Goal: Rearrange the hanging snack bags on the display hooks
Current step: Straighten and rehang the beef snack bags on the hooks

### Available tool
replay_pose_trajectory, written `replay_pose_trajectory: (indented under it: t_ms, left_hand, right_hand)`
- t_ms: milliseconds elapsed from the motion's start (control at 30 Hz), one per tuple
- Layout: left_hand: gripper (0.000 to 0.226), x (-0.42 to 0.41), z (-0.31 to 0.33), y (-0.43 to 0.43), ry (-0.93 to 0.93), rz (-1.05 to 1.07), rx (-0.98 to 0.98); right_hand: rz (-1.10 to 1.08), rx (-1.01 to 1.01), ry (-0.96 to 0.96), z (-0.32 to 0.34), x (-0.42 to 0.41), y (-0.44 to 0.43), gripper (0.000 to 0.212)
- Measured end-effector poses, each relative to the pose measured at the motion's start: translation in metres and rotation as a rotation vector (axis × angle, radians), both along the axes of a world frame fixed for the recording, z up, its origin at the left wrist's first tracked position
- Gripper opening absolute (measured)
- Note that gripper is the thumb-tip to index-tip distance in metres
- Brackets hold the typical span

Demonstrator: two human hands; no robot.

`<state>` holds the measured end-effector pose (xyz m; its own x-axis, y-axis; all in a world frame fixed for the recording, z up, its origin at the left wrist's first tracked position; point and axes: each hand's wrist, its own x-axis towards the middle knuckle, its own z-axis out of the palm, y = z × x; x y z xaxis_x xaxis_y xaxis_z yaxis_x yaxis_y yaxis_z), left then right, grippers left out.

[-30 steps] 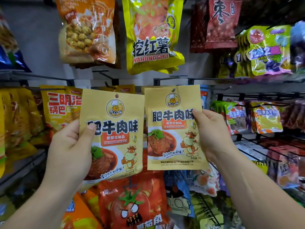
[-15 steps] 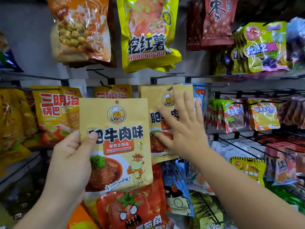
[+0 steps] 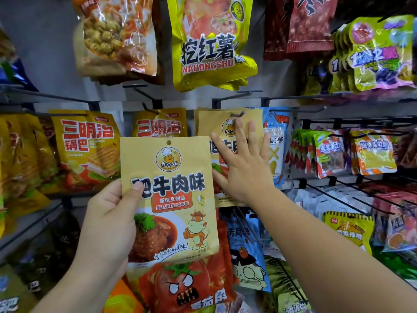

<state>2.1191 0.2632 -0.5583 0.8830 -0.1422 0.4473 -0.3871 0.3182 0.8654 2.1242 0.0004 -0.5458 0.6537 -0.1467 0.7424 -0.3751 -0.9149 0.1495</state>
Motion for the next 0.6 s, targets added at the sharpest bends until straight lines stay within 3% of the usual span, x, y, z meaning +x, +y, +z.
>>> replay_pose_trajectory:
  t_ms: [200,300,433,500,600]
  left_hand:
    - [0.030,-0.003,0.007,-0.009,0.004,-0.041,-0.010]
    - [0.029,-0.006,0.015,-0.020,-0.028,-0.075,-0.016]
    - [0.029,-0.007,0.027,-0.044,-0.116,-0.091,0.024]
    - [0.029,-0.007,0.033,-0.060,-0.129,-0.113,0.032]
    - [0.029,-0.006,0.039,-0.081,-0.111,-0.146,0.061]
  right_hand:
    - [0.087,0.096,0.034,0.007,-0.006,0.003,0.075]
    - [0.372,0.361,-0.217,0.010,-0.023,0.004,0.068]
    - [0.645,0.679,-0.621,0.022,-0.056,0.009,0.044]
    - [0.697,0.887,-0.694,0.032,-0.067,0.013,0.033]
    - [0.645,0.950,-0.690,0.045,-0.073,0.011,0.029]
